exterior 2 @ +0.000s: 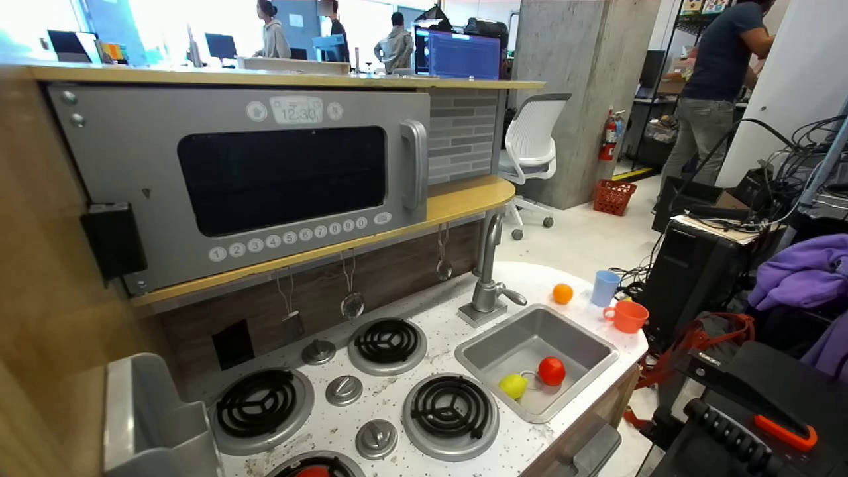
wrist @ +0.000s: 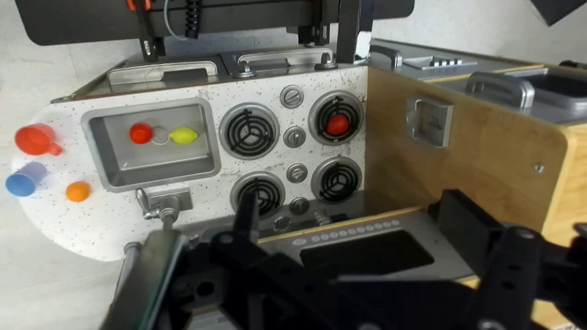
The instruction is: Pick up the red object from the sink and put it on the countertop
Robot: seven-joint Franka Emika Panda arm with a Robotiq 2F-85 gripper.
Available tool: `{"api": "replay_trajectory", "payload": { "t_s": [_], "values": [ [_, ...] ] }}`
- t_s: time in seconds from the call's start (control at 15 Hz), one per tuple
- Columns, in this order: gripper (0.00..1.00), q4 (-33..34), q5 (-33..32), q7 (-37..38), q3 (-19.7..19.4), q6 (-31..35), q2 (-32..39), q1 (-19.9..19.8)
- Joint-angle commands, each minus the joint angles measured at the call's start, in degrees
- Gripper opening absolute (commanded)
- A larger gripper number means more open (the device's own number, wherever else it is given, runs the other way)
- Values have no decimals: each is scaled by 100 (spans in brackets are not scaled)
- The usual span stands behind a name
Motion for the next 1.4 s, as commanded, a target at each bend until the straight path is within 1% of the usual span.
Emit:
{"api": "replay_trajectory", "payload": {
  "t_s": [0.0,0.07,0.13,0.33,0.47,0.6,0.73,0.93,1.33],
  "values": [
    [100,605,17,-207,-322,205,498,-270],
    [100,762,-82,-272,-400,292,641,-367],
    [100,778,-44,-219,-294,730,948,-317],
    [100,924,-301,-307,-269,1639,1571,-424],
    [100,1012,-484,-250,-255,2107,2008,-452],
    [100,1115,-640,-236,-287,2394,2406,-487],
    [100,1164,-765,-263,-323,2492,2668,-555],
    [100,1252,-826,-410,-367,2461,2952,-660],
    [100,1289,-948,-497,-408,2764,3503,-859]
  ]
}}
